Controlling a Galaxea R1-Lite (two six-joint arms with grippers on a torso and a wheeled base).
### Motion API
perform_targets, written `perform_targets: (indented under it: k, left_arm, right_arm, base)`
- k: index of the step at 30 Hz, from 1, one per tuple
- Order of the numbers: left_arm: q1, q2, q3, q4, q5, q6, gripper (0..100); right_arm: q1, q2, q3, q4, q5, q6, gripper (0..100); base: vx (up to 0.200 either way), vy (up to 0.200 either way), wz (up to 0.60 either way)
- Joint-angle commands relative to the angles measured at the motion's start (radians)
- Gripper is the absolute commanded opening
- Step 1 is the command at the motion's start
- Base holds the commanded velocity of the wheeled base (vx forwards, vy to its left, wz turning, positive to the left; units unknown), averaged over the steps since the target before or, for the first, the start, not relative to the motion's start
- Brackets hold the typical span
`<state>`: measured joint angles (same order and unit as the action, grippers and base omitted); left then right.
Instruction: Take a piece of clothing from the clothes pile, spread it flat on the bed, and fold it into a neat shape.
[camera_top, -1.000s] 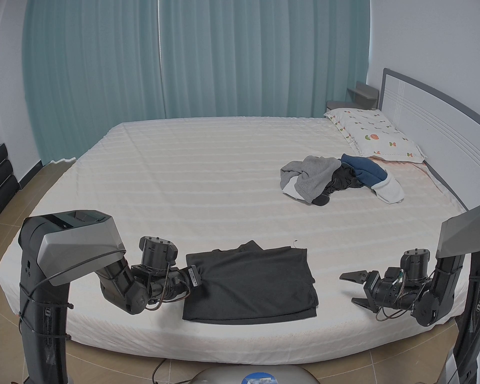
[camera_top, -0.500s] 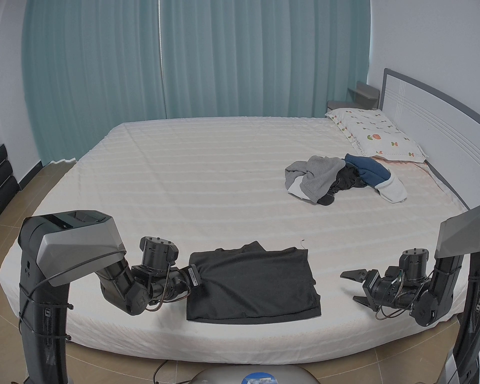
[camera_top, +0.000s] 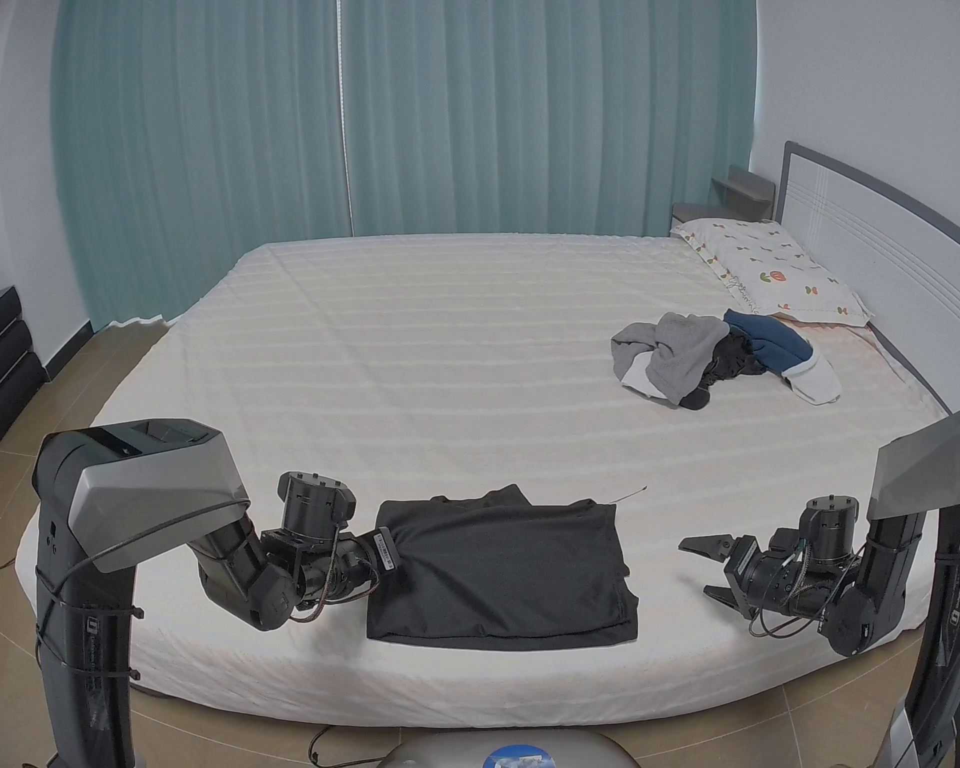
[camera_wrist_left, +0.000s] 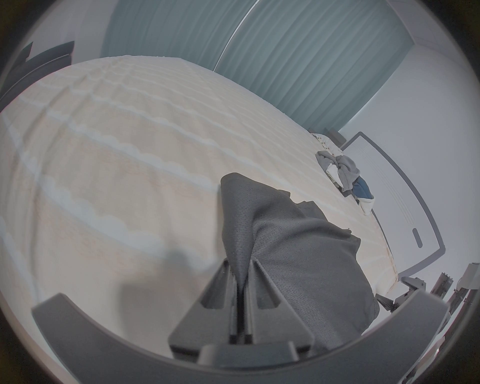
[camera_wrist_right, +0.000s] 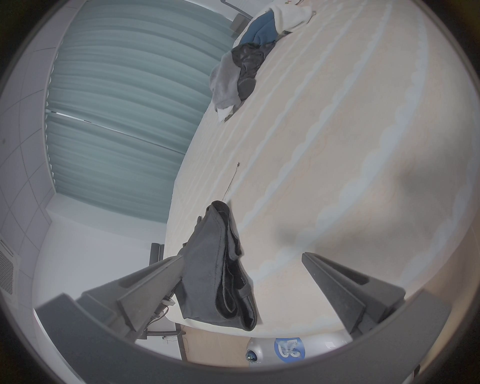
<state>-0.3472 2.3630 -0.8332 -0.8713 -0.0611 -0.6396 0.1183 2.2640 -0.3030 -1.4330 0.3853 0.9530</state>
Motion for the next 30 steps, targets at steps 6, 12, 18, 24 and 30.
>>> perform_targets:
  k: [6, 12, 18, 24, 30]
  left_arm:
    - [-0.007, -0.002, 0.0, 0.0, 0.001, -0.014, 0]
    - [-0.012, -0.005, 0.0, 0.002, 0.003, -0.014, 0]
    - [-0.013, -0.005, 0.0, 0.003, 0.009, -0.015, 0]
    - [-0.015, -0.005, 0.002, 0.006, 0.009, -0.015, 0]
    - [-0.041, -0.004, 0.003, 0.008, 0.04, -0.015, 0]
  right_arm:
    - [0.006, 0.005, 0.007, 0.0, -0.002, 0.0, 100]
    - [0.006, 0.005, 0.007, 0.002, -0.002, 0.0, 100]
    - [0.004, 0.005, 0.007, 0.0, -0.002, 0.0, 100]
    - [0.004, 0.003, 0.007, 0.0, -0.002, 0.0, 100]
    - [0.004, 0.003, 0.007, 0.0, -0.002, 0.0, 100]
  base:
    - [0.0, 0.2, 0.0]
    - [0.0, 0.2, 0.0]
    - [0.0, 0.2, 0.0]
    - [0.0, 0.2, 0.0]
    - [0.0, 0.2, 0.0]
